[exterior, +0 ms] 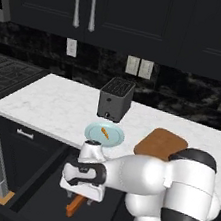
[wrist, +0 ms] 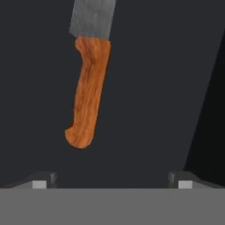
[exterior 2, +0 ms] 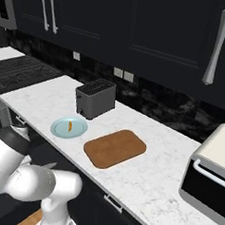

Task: Pick up the knife from the drawer and place it on the cutting board. Then place the meat from the plate to the cutting board.

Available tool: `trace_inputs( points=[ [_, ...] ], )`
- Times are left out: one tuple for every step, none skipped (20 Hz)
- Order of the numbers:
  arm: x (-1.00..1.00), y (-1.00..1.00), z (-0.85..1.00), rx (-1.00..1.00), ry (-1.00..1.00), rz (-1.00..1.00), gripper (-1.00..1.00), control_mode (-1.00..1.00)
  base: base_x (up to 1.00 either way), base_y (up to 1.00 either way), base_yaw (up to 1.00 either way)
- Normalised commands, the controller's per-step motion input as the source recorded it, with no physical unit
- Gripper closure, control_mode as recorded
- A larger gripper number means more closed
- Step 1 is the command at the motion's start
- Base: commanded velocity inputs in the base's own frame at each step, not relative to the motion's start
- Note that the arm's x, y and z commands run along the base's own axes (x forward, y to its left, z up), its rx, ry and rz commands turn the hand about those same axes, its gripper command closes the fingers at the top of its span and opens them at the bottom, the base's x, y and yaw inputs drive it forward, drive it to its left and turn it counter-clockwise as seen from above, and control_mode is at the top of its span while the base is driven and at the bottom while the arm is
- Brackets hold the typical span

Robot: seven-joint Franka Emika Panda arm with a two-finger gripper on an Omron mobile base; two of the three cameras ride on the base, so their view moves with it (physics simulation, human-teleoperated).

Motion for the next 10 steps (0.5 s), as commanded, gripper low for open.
trace_inputs(
  points=[
    [0.45,0.22,-0.04,-0.05,0.00,0.00,-1.00,-1.00,0.00,0.00,0.00],
    [0.39,0.17,-0.06,-0.05,0.00,0.00,-1.00,-1.00,0.00,0.00,0.00],
    [0.29,0.14,-0.11,-0.07,0.00,0.00,-1.00,-1.00,0.00,0.00,0.00],
    [0.31,0.23,-0.15,-0.08,0.00,0.00,-1.00,-1.00,0.00,0.00,0.00],
    [0.30,0.22,-0.14,-0.07,0.00,0.00,-1.00,-1.00,0.00,0.00,0.00],
    [0.27,0.19,-0.16,-0.06,0.00,0.00,-1.00,-1.00,0.00,0.00,0.00],
    [0.24,0.19,-0.16,-0.06,0.00,0.00,-1.00,-1.00,0.00,0.00,0.00],
    [0.28,0.27,-0.19,-0.06,0.00,0.00,-1.00,-1.00,0.00,0.00,0.00],
    [0.24,0.21,-0.21,-0.05,0.00,0.00,-1.00,-1.00,0.00,0.00,0.00],
    [0.13,0.16,-0.24,-0.05,0.00,0.00,-1.00,-1.00,0.00,0.00,0.00]
  ],
)
